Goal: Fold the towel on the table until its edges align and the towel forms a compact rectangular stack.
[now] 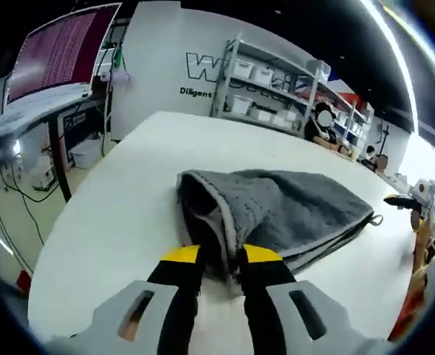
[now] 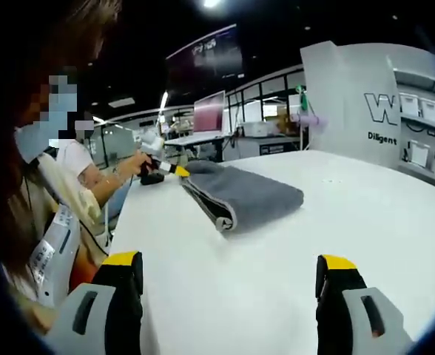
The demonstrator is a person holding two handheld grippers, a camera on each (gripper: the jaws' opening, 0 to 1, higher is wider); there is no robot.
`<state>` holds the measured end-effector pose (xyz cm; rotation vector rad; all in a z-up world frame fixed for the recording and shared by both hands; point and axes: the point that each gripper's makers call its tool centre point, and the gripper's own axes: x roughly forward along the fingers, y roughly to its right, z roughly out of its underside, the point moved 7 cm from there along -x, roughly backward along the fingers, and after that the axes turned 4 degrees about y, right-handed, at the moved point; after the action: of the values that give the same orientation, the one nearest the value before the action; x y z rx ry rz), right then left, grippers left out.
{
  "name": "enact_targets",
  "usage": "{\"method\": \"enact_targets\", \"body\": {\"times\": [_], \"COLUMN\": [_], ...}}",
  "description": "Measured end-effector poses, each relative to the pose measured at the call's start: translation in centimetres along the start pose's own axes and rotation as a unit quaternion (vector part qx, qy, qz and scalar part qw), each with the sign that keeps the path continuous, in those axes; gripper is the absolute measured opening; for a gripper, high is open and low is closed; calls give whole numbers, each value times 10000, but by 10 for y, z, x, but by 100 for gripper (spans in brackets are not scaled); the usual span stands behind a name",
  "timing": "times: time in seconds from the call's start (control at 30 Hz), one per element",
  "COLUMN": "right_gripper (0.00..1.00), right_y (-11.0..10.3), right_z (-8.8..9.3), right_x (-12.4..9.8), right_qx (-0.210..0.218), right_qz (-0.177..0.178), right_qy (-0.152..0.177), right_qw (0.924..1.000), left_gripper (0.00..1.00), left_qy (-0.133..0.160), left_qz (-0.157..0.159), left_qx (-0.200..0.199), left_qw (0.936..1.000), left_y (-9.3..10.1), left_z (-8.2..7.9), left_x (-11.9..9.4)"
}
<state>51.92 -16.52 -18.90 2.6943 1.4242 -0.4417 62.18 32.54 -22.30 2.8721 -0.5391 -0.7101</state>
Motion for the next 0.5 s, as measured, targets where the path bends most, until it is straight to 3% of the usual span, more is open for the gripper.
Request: {"method": "enact_targets", "body": {"times": [0.13, 0.27, 0.37, 0.5], "right_gripper": [99, 99, 99, 99], "right_y": [0, -1, -1, -2], "right_z": [1, 1, 1, 0], "right_x": [0, 1, 1, 1], "right_qx": [4, -1, -2, -26], "right_qz": [-6, -7, -4, -40], "right_qy": [-9, -15, -14, -6], "right_qw": [10000, 10000, 10000, 10000], "left_gripper": [35, 52, 64, 67], "left_qy": [9, 146, 207, 290], "left_qz": [-69, 449, 806, 843], "left_qx": [-23, -452, -880, -1375], "left_qw": [10000, 9979, 9926, 9865], "left_y": [-1, 8, 12, -1], "left_z": [0, -9, -16, -24], "left_x": [-1, -1, 0, 8]}}
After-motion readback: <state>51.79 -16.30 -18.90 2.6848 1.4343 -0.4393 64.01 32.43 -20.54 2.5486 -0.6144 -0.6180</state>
